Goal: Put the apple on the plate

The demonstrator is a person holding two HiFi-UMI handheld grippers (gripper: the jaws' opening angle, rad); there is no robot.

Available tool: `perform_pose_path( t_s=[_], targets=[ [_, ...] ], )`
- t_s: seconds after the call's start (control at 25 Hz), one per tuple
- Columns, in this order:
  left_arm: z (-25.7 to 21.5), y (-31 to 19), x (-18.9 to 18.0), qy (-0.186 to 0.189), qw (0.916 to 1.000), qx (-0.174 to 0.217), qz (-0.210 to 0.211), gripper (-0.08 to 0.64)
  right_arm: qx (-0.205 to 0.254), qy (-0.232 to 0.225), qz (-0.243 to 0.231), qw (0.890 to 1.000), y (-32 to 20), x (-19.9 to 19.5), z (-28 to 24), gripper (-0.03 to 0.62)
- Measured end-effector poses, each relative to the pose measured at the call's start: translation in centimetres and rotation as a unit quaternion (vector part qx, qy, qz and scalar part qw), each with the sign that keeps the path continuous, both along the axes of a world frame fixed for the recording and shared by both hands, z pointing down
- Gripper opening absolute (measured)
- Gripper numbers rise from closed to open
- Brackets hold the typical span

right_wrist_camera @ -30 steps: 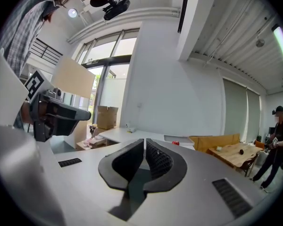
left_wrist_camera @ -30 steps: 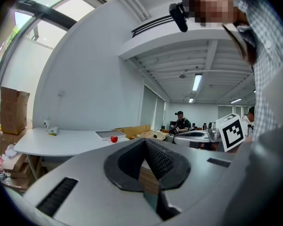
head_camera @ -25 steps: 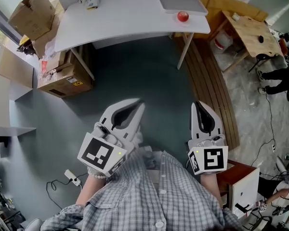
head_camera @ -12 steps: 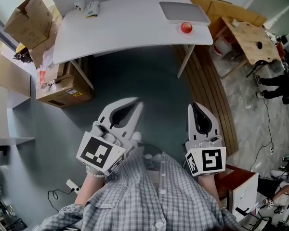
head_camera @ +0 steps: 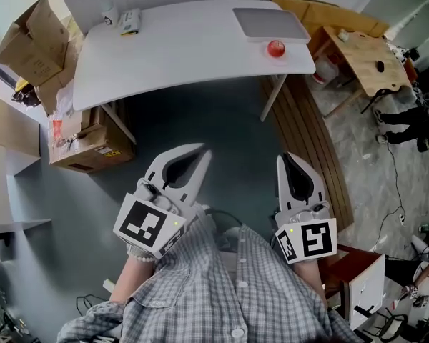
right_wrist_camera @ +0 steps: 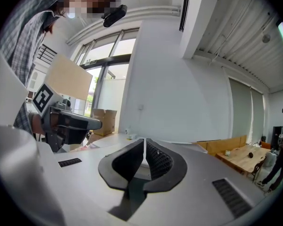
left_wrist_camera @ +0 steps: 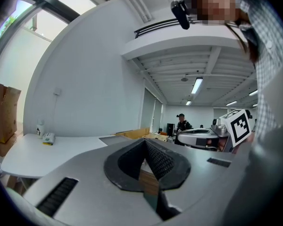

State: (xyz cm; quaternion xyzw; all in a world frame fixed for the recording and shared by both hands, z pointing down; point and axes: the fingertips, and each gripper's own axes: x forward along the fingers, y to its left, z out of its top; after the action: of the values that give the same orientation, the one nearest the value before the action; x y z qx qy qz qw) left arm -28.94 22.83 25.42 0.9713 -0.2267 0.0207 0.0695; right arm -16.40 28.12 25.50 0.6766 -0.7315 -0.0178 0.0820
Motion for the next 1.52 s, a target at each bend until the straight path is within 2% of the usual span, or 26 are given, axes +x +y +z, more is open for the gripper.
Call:
perform_pose_path(
  t_s=[0.2,0.4,0.64,0.76,0.96,1.32,1.52],
  targets=[
    [0.4,-1.6,-0.1,-0.005,0.9999,0.008,0.012,0.009,0.004,0.019,0.012,1.0,-1.4,-0.5,0.5,0.031],
    [0.7,-2.9,0.4,-0.001,0.9995,0.01,0.03,0.009,-0.007,-0.003,0.061,0.998,-2.1,1.3,1.3,0.031],
    [0.5,-3.5,2.5,0.007,0.9979,0.012,0.062,0.009,-0.018,-0.008,0.12,0.993,-1.1,4.1,1.5,0.031],
    [0.2,-3.7,4.0,0.01,0.997,0.015,0.076,0.009,-0.012,-0.029,0.137,0.99,-0.6,5.6,1.3,0.031],
    [0.4,-4.3,6.2,0.007,0.9965,0.012,0.082,0.009,0.003,-0.061,0.136,0.989,-1.1,7.9,1.1,0.031],
    [0.8,-7.2,9.7,-0.006,0.998,0.005,0.062,0.009,-0.007,-0.053,0.11,0.992,-5.4,11.6,1.3,0.031],
    [0.2,-8.6,13.2,-0.011,0.9986,0.003,0.052,0.009,-0.017,-0.053,0.094,0.994,-7.5,14.7,1.1,0.029]
  ],
)
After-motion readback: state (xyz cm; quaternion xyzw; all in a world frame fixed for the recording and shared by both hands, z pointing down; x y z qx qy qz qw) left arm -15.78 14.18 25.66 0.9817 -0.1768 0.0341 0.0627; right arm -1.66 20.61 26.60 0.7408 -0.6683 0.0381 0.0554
